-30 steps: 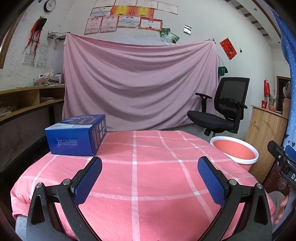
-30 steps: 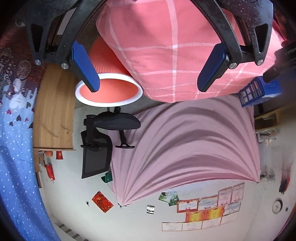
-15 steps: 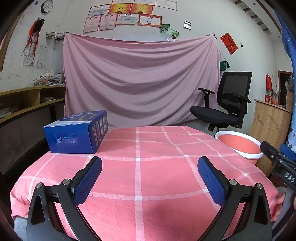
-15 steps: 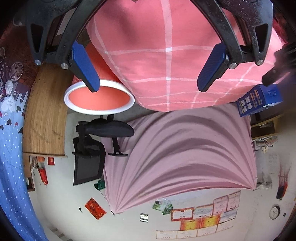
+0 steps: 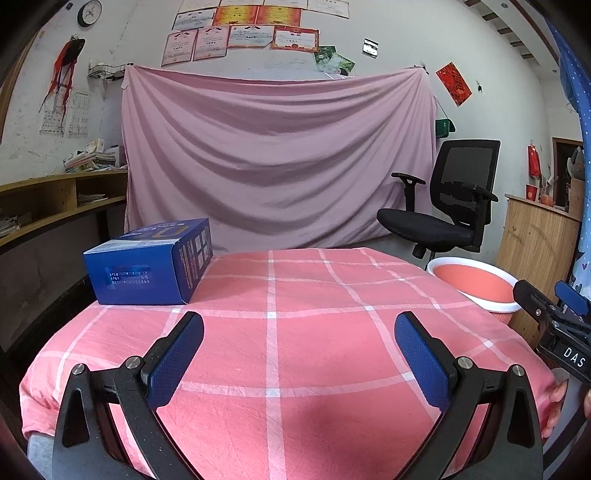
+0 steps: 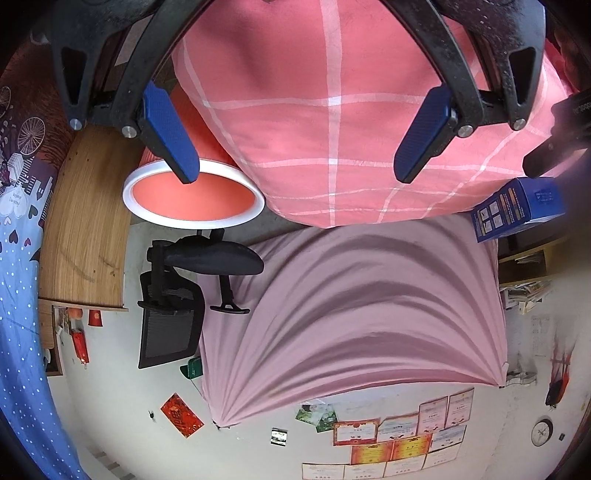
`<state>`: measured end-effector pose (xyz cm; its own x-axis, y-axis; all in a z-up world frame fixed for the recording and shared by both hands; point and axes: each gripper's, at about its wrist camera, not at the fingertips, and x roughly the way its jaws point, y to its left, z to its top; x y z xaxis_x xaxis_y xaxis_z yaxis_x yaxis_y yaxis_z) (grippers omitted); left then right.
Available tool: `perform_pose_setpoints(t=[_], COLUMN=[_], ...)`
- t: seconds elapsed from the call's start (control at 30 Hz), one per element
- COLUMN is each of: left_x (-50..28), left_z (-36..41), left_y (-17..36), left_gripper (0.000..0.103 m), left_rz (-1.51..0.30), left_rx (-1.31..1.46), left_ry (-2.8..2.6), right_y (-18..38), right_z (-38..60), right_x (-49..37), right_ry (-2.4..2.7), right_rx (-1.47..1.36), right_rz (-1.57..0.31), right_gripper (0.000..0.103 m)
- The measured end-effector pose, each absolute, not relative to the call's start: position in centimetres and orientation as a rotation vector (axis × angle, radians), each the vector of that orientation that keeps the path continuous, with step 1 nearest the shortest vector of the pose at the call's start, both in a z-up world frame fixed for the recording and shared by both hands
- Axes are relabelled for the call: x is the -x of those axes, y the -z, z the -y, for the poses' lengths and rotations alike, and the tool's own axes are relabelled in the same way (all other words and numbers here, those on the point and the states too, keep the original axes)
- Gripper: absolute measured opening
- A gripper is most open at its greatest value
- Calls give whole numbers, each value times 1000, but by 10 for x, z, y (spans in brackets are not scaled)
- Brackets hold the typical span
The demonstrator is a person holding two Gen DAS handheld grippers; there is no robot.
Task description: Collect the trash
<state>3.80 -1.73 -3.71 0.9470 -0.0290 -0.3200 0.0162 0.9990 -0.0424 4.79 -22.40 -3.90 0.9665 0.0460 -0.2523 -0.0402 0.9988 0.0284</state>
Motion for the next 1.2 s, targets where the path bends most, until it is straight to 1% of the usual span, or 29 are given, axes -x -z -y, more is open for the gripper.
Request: perform_pose_setpoints(t=[1.2], left_x=[-34], left_z=[17], left_y=[39], left_gripper=[101], left_rz=[-325], left_rx=[50], left_ry=[-19], right_y=[40], right_z=[223], right_x=[-50], right_ry=[-57], right_rx=[-34], right_rz=[-269], right_gripper=[103])
